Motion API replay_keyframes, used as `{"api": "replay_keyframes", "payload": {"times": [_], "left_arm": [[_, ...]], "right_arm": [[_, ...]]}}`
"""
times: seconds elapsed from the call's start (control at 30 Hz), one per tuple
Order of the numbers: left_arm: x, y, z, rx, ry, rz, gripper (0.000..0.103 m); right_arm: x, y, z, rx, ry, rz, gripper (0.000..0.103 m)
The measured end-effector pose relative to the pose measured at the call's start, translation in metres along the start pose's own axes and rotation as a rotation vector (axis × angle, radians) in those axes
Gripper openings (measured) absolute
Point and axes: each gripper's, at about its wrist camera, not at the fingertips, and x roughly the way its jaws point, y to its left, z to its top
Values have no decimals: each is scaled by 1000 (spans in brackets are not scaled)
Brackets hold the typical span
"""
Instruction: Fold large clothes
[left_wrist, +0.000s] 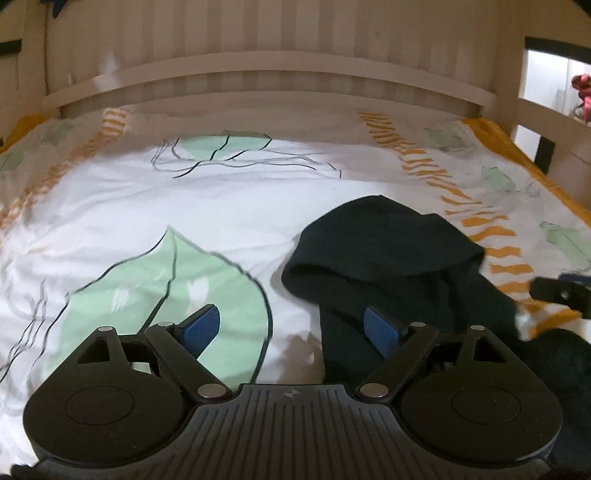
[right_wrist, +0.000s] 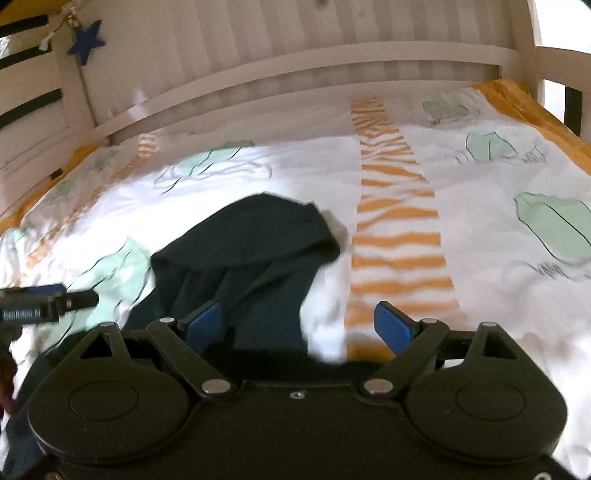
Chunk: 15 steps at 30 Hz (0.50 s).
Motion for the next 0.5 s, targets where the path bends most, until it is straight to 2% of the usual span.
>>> {"api": "replay_keyframes", "payload": {"times": [0.1, 0.23, 0.37, 0.5], "left_arm": [[23, -3, 4, 24, -3, 6, 85], [49, -10, 5, 82, 8, 8, 85], [73, -17, 2, 193, 61, 37, 86], [83, -17, 5, 214, 48, 48, 90]], "right_arm": [[33, 0, 3, -17, -24, -30, 91], [70, 1, 1, -40, 6, -61, 91], [88, 0, -3, -54, 48, -65, 91], [95, -6, -1, -39, 63, -52, 92]]}}
